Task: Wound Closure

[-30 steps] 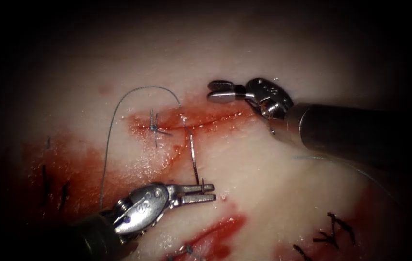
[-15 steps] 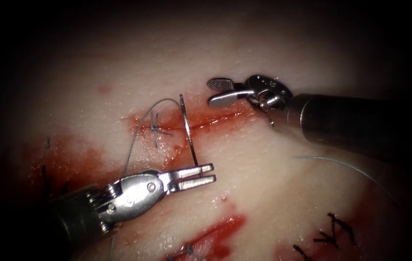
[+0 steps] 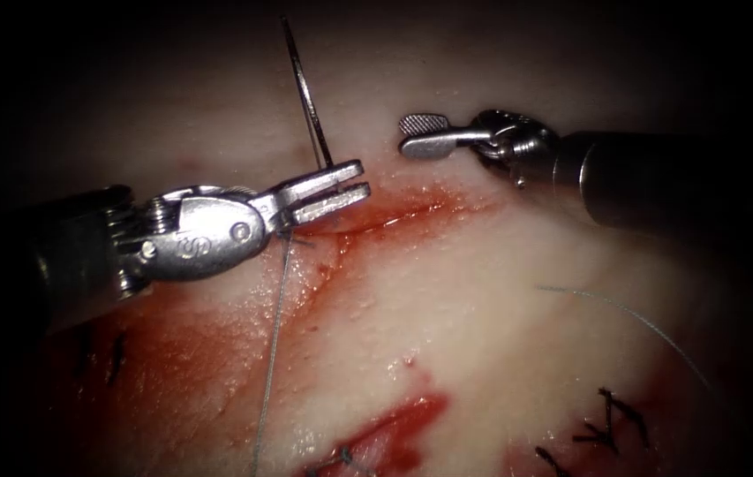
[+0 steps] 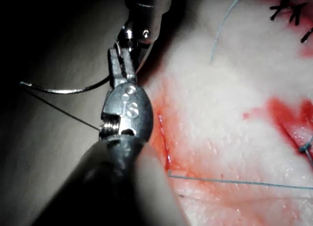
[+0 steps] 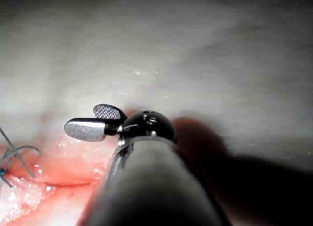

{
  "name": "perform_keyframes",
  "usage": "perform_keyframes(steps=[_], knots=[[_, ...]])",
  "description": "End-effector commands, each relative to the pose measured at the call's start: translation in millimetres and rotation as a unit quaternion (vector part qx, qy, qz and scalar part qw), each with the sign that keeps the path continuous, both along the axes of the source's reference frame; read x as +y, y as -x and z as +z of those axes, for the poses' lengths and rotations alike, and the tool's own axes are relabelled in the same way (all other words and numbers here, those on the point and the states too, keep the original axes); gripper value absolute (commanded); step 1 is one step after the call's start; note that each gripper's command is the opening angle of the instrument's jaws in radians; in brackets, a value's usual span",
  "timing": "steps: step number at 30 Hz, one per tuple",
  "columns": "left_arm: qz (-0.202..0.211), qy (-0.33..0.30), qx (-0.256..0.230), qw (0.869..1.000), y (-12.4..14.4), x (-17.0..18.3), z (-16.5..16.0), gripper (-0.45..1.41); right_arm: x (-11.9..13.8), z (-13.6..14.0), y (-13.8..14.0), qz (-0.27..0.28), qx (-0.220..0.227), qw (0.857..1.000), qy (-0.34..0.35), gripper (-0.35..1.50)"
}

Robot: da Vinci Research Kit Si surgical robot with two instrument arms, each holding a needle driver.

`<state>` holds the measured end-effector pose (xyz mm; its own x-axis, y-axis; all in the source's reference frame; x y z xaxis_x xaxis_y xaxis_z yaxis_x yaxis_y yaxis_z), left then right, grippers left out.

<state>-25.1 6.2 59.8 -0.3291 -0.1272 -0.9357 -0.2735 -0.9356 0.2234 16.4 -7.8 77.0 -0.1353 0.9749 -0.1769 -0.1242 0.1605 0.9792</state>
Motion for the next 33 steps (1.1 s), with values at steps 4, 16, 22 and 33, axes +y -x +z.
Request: perform_keyframes(steps=[4, 16, 22, 33], knots=[[-0.013, 0.016, 0.011, 1.000, 0.4, 2.3, -0.9, -0.45, 1.2, -0.2, -0.1, -0.001, 0.005, 1.000, -0.005, 1.40], [-0.009, 0.051, 0.027, 0.998, 1.7, -1.8, 4.1, -0.45, 1.2, -2.4, 0.1, -0.014, 0.024, 0.999, -0.039, 1.38], [0.005, 0.071, 0.050, 0.996, 2.7, -4.3, 7.9, -0.45, 0.7, -3.3, 0.1, -0.026, 0.040, 0.996, -0.080, 1.38], [0.014, 0.105, 0.085, 0.991, 5.6, -6.8, 12.9, -0.45, -0.9, -3.8, -2.1, -0.065, 0.075, 0.988, -0.116, 1.43]])
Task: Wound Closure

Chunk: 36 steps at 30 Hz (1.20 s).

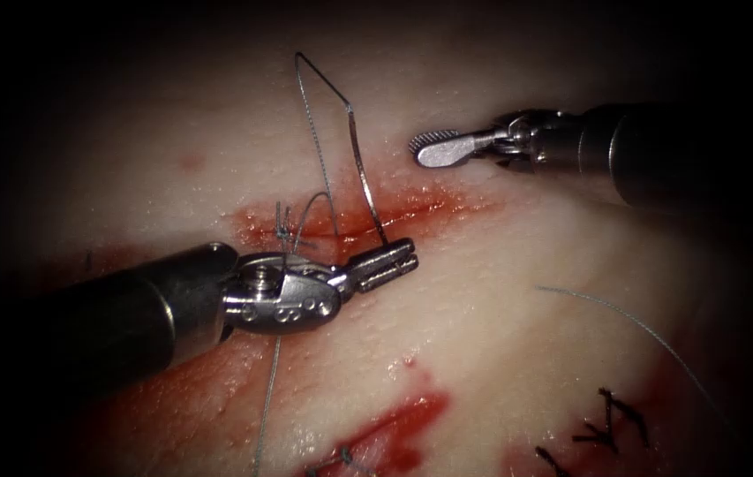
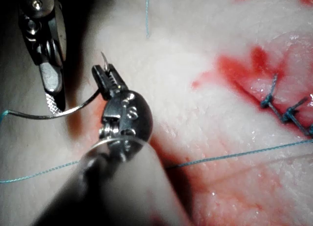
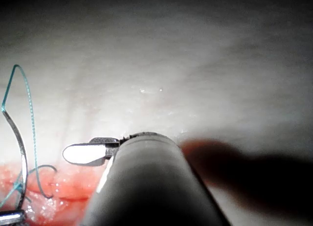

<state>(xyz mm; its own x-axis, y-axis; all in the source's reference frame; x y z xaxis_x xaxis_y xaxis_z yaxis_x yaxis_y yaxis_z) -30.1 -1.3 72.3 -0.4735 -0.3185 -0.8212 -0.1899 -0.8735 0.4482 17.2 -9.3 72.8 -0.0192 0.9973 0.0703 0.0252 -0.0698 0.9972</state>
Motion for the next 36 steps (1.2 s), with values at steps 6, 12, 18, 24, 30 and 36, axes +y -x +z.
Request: perform_keyframes(steps=[6, 12, 18, 24, 30, 36], knots=[[0.006, 0.016, 0.010, 1.000, 0.8, 0.8, 1.1, -0.45, 0.0, 0.2, -2.1, -0.015, 0.022, 1.000, 0.003, 1.45], [0.010, 0.018, 0.015, 1.000, 0.7, 0.7, 2.2, -0.45, -0.5, -0.2, -3.0, -0.023, 0.030, 0.999, 0.002, 1.45], [0.016, 0.024, 0.022, 0.999, 0.7, 0.8, 2.4, -0.45, -0.7, -0.3, -3.1, -0.028, 0.035, 0.999, 0.002, 1.45], [0.024, 0.022, 0.029, 0.999, 1.1, 0.4, 2.6, -0.45, -0.7, -0.6, -3.7, -0.032, 0.039, 0.999, 0.001, 1.45], [0.036, 0.019, 0.028, 0.999, 1.7, 0.1, 2.6, -0.45, -0.9, -0.6, -4.4, -0.032, 0.042, 0.999, 0.001, 1.43], [0.039, 0.018, 0.028, 0.999, 1.7, 0.0, 2.6, -0.45, -1.2, -0.8, -4.7, -0.038, 0.047, 0.998, 0.001, 1.38]])
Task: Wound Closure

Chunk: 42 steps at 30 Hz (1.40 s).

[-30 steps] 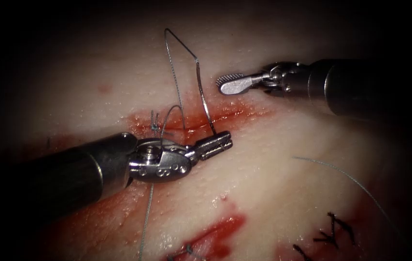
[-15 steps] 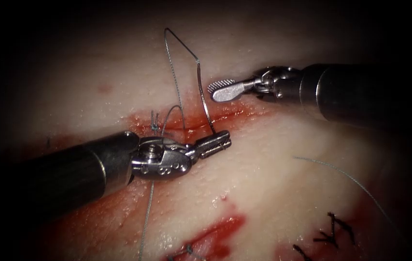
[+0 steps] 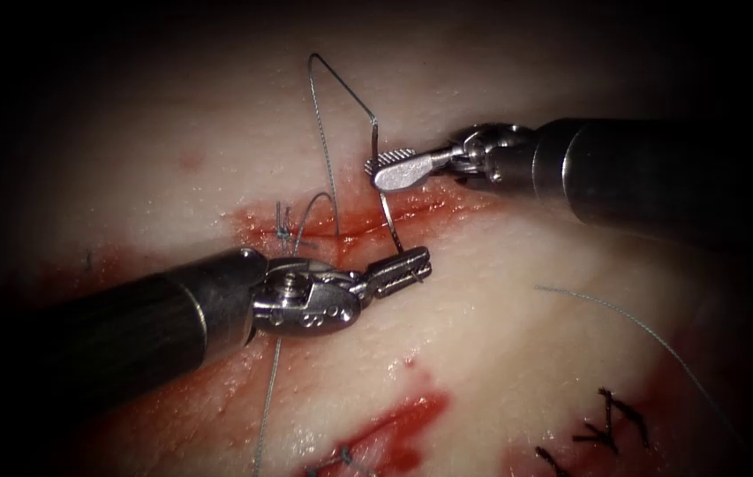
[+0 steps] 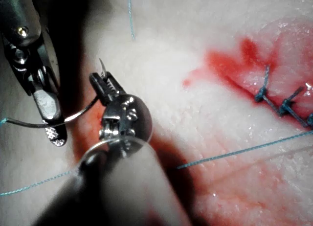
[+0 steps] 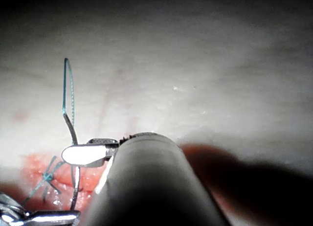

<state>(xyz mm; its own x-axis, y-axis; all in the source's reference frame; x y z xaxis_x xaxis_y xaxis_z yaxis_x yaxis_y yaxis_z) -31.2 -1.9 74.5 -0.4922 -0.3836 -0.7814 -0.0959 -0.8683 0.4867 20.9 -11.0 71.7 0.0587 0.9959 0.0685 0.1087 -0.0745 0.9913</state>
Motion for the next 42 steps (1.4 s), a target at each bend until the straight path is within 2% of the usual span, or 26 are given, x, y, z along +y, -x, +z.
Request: perform_keyframes(steps=[1, 8, 14, 16, 17, 18, 19, 20, 21, 25, 26, 27, 28, 29, 32, 34, 36, 37, 38, 39, 40, 42], knots=[[0.001, 0.001, 0.000, 1.000, 0.5, 0.7, 0.4, -0.45, 0.5, 0.3, -0.9, -0.004, 0.005, 1.000, 0.001, 1.37], [0.006, -0.001, 0.002, 1.000, 0.9, 0.4, 0.3, -0.45, 0.2, 0.3, -1.5, -0.007, 0.009, 1.000, 0.014, 1.21], [0.009, -0.002, 0.003, 1.000, 1.3, 0.2, 0.3, -0.45, 0.2, 0.3, -1.7, -0.005, 0.008, 1.000, 0.017, 1.23], [0.009, -0.002, 0.003, 1.000, 1.3, 0.2, 0.3, -0.45, 0.2, 0.3, -1.7, -0.006, 0.009, 1.000, 0.017, 1.18], [0.009, -0.002, 0.003, 1.000, 1.3, 0.1, 0.3, -0.45, 0.1, 0.3, -1.5, -0.006, 0.013, 0.999, 0.029, 0.41], [0.009, -0.002, 0.003, 1.000, 1.3, 0.1, 0.3, -0.45, 0.1, 0.4, -1.4, -0.010, 0.012, 0.999, 0.033, -0.10], [0.009, -0.002, 0.003, 1.000, 1.3, 0.1, 0.3, -0.45, 0.0, 0.4, -1.3, -0.010, 0.005, 0.999, 0.042, -0.35], [0.010, -0.003, 0.004, 1.000, 1.4, 0.1, 0.2, -0.45, 0.2, 0.5, -1.3, -0.006, -0.031, 0.996, 0.084, -0.35], [0.010, -0.003, 0.004, 1.000, 1.4, 0.0, 0.1, -0.45, 0.7, 0.7, -1.2, 0.005, -0.040, 0.992, 0.121, -0.35], [0.013, -0.005, 0.006, 1.000, 1.4, -0.2, -0.2, -0.45, 1.1, 1.0, -0.8, 0.020, -0.052, 0.987, 0.153, -0.35], [0.015, -0.007, 0.008, 1.000, 1.4, -0.3, -0.3, -0.06, 1.2, 1.0, -0.7, 0.023, -0.054, 0.986, 0.158, -0.35], [0.019, -0.019, 0.011, 1.000, 1.3, -0.6, -0.5, 0.57, 1.4, 1.1, -0.3, 0.031, -0.057, 0.983, 0.169, -0.35], [0.019, -0.019, 0.011, 1.000, 1.3, -0.6, -0.5, 0.57, 1.4, 1.1, -0.3, 0.031, -0.057, 0.983, 0.169, -0.35], [0.020, -0.049, 0.012, 0.999, 1.2, -1.0, -0.8, 1.08, 1.7, 1.2, 0.0, 0.042, -0.056, 0.983, 0.171, -0.35], [0.002, -0.112, -0.005, 0.994, 0.6, -1.7, -1.6, 1.21, 2.1, 1.4, 0.6, 0.056, -0.059, 0.982, 0.172, -0.35], [-0.003, -0.146, -0.016, 0.989, 0.0, -2.0, -2.1, 1.25, 2.2, 1.6, 0.9, 0.062, -0.058, 0.981, 0.172, -0.35], [-0.003, -0.208, -0.029, 0.978, -1.3, -2.2, -2.8, 1.23, 2.5, 1.7, 1.2, 0.074, -0.054, 0.978, 0.185, -0.35], [-0.003, -0.208, -0.029, 0.978, -1.3, -2.2, -2.8, 1.23, 2.5, 1.7, 1.2, 0.074, -0.054, 0.978, 0.185, -0.35], [-0.006, -0.242, -0.031, 0.970, -2.3, -2.0, -3.0, 1.08, 2.6, 1.8, 1.3, 0.087, -0.044, 0.977, 0.189, -0.35], [-0.019, -0.269, -0.038, 0.962, -3.2, -1.7, -2.7, 0.76, 2.7, 1.9, 1.3, 0.095, -0.038, 0.971, 0.214, -0.35], [-0.024, -0.270, -0.035, 0.962, -3.6, -1.5, -2.5, 0.56, 2.7, 2.0, 1.2, 0.097, -0.030, 0.967, 0.235, -0.35], [-0.030, -0.279, -0.030, 0.959, -4.1, -0.9, -1.8, 0.34, 2.6, 2.2, 1.0, 0.102, -0.029, 0.955, 0.276, -0.35]])
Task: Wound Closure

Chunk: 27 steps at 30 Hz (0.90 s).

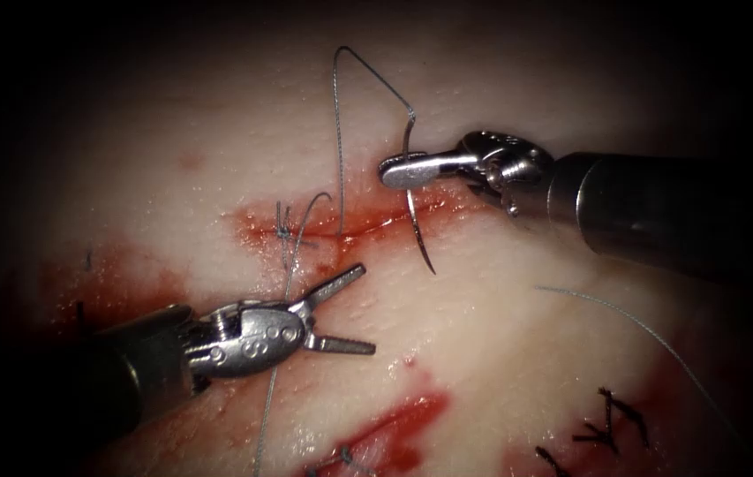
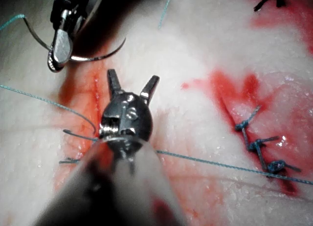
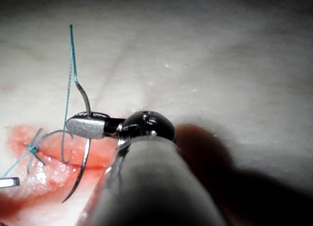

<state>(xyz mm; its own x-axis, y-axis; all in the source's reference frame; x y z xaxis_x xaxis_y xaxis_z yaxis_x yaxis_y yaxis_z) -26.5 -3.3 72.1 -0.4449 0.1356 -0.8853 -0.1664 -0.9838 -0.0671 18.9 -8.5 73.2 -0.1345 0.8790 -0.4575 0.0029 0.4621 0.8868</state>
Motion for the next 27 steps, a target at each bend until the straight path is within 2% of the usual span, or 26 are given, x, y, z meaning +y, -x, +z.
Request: perform_keyframes(steps=[1, 3, 4, 5, 6, 7, 11, 14, 17, 19, 23, 24, 27], knots=[[0.000, -0.007, 0.005, 1.000, 0.5, 0.8, 1.0, 0.22, -0.1, 0.7, -1.2, -0.001, -0.002, 1.000, 0.030, -0.35], [0.002, -0.017, 0.013, 1.000, 0.3, 1.4, 1.8, 0.15, -0.5, 0.8, -1.8, 0.002, -0.006, 0.997, 0.070, -0.35], [-0.007, -0.035, 0.038, 0.999, 0.2, 1.9, 2.8, -0.05, -1.0, 0.9, -2.3, 0.005, -0.010, 0.995, 0.096, -0.35], [-0.015, -0.044, 0.048, 0.998, 0.1, 2.2, 3.2, -0.11, -1.1, 0.9, -2.6, 0.003, -0.008, 0.995, 0.103, -0.35], [-0.013, -0.061, 0.070, 0.996, -0.1, 2.8, 4.3, -0.42, -1.4, 0.8, -3.0, 0.002, -0.006, 0.994, 0.106, -0.35], [-0.009, -0.069, 0.078, 0.995, -0.2, 3.1, 4.7, -0.45, -1.4, 0.8, -3.1, 0.002, -0.004, 0.994, 0.109, -0.35], [0.018, -0.093, 0.130, 0.987, -0.5, 3.9, 7.1, -0.45, -1.4, 0.6, -3.3, 0.004, 0.000, 0.994, 0.109, -0.35], [0.043, -0.097, 0.209, 0.972, -0.7, 3.5, 8.7, -0.45, -1.1, 0.7, -3.0, 0.014, 0.005, 0.994, 0.108, -0.35], [0.039, -0.099, 0.230, 0.967, -0.7, 3.7, 9.4, -0.45, -0.9, 0.7, -2.8, 0.021, 0.006, 0.994, 0.109, -0.35], [0.021, -0.091, 0.253, 0.963, -0.5, 4.6, 10.0, -0.45, -0.9, 0.6, -2.9, 0.022, 0.004, 0.993, 0.112, -0.35], [0.019, -0.087, 0.263, 0.961, -0.4, 5.4, 10.5, -0.45, -1.0, 0.6, -3.0, 0.024, 0.004, 0.993, 0.114, -0.35], [0.017, -0.088, 0.284, 0.955, -0.6, 6.2, 11.1, -0.45, -1.0, 0.6, -3.0, 0.025, 0.005, 0.993, 0.114, -0.35], [0.020, -0.089, 0.295, 0.951, -0.8, 6.6, 11.5, -0.45, -1.0, 0.6, -3.0, 0.026, 0.004, 0.993, 0.114, -0.35]])
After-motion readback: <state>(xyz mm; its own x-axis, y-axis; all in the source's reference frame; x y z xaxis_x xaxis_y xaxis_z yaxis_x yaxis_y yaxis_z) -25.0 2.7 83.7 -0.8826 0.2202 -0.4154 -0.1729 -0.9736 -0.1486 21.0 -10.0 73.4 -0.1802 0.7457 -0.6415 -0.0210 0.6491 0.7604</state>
